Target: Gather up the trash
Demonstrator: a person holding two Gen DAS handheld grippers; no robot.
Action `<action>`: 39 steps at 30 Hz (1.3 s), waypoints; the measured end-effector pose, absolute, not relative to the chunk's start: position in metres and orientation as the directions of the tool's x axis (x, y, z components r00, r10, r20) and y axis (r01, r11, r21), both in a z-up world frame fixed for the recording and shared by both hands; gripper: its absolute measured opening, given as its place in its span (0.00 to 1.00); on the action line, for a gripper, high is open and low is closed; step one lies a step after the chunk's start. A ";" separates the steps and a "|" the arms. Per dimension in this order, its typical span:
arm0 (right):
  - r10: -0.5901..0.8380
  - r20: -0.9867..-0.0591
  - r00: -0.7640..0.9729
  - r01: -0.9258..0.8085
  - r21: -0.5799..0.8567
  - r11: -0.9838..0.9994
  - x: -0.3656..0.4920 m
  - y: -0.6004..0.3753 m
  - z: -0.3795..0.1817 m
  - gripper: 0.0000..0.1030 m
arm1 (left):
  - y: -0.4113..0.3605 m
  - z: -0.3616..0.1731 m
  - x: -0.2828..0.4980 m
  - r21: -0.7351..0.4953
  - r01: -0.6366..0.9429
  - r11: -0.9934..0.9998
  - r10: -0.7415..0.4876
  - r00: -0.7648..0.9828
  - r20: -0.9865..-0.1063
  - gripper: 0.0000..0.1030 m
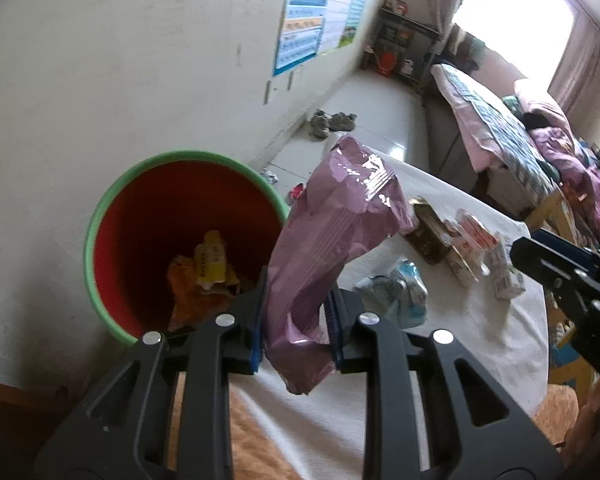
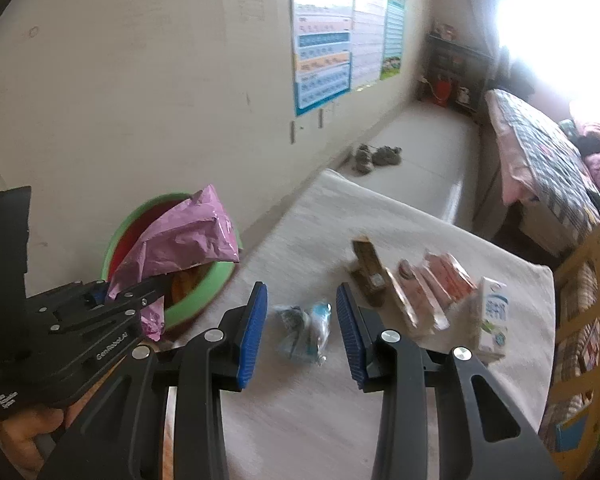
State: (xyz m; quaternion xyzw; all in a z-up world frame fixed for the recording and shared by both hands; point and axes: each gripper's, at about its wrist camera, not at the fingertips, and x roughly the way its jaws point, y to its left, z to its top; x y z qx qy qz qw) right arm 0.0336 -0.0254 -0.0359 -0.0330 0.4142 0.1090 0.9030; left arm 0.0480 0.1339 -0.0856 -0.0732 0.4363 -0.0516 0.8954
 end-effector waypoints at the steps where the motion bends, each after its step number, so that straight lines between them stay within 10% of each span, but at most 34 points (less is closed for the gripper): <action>1: 0.180 -0.754 0.632 -0.235 0.035 0.971 0.036 -0.021 -0.035 0.35 | 0.139 -0.086 0.048 -0.177 0.018 0.984 -0.151 0.615 -0.774 0.23; 17: 0.159 -0.816 0.556 -0.050 0.158 0.986 0.063 -0.079 -0.068 0.34 | 0.139 -0.102 0.057 -0.245 0.032 0.969 -0.219 0.565 -0.795 0.23; 23: 0.192 -0.853 0.486 -0.062 0.186 0.981 0.082 -0.078 -0.111 0.55 | 0.145 -0.103 0.055 -0.241 0.003 0.971 -0.200 0.568 -0.798 0.23; 32: 0.189 -0.914 0.359 -0.166 0.136 0.977 0.109 -0.048 -0.170 0.55 | 0.162 -0.104 0.048 -0.244 -0.044 0.969 -0.175 0.573 -0.800 0.23; 39: 0.238 -0.912 0.335 -0.157 0.195 0.968 0.107 -0.052 -0.172 0.23 | 0.167 -0.107 0.049 -0.253 -0.052 0.966 -0.178 0.573 -0.800 0.23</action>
